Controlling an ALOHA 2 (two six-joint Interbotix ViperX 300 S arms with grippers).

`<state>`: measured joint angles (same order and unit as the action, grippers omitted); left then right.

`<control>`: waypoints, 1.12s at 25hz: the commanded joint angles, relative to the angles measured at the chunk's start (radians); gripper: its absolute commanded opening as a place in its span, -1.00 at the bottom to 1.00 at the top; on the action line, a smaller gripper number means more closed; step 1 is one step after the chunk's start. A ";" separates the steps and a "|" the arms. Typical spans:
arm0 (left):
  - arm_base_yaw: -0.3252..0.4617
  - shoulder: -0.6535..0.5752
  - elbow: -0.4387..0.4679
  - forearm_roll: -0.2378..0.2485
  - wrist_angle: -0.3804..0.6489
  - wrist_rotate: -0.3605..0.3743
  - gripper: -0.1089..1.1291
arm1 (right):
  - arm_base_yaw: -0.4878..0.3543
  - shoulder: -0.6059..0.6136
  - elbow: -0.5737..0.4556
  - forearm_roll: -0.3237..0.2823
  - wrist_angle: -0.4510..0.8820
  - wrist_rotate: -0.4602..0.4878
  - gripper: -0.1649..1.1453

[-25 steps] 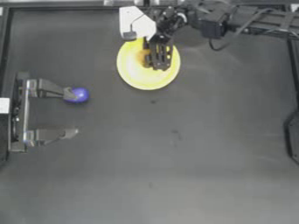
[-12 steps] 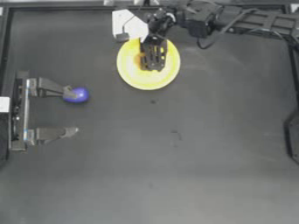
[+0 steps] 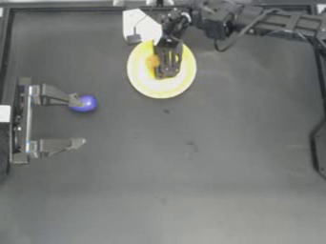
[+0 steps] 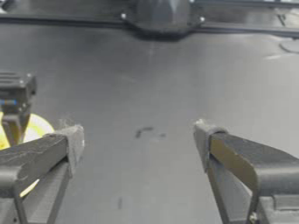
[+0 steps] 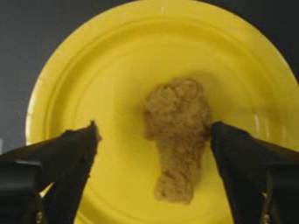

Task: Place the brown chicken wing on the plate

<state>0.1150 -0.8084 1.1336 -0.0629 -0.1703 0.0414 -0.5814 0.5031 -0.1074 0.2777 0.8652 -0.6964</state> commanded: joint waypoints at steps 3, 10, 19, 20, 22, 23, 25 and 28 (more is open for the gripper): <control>0.008 0.009 -0.014 0.000 -0.005 -0.002 0.84 | -0.009 -0.025 -0.063 0.063 0.075 0.000 0.78; 0.011 0.009 -0.006 0.000 -0.005 -0.002 0.84 | -0.023 -0.038 -0.100 0.081 0.140 0.003 0.75; 0.011 0.009 -0.006 0.000 -0.005 0.000 0.84 | -0.023 -0.179 -0.021 0.067 0.069 0.008 0.75; 0.012 0.009 -0.003 0.000 -0.005 0.000 0.84 | -0.023 -0.195 -0.003 0.067 0.058 0.009 0.75; 0.015 0.009 -0.006 -0.002 -0.005 0.000 0.84 | -0.018 -0.227 0.041 0.072 0.032 0.011 0.75; 0.015 0.009 -0.006 0.000 -0.005 0.000 0.84 | -0.017 -0.242 0.064 0.074 0.018 0.011 0.75; 0.020 0.009 -0.006 0.000 -0.005 0.000 0.84 | -0.012 -0.279 0.114 0.078 -0.018 0.018 0.75; 0.021 0.009 -0.003 0.000 -0.005 0.000 0.84 | 0.000 -0.341 0.190 0.078 -0.084 0.035 0.75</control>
<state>0.1335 -0.8084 1.1397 -0.0629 -0.1703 0.0414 -0.5890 0.2347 0.0660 0.3497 0.8099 -0.6627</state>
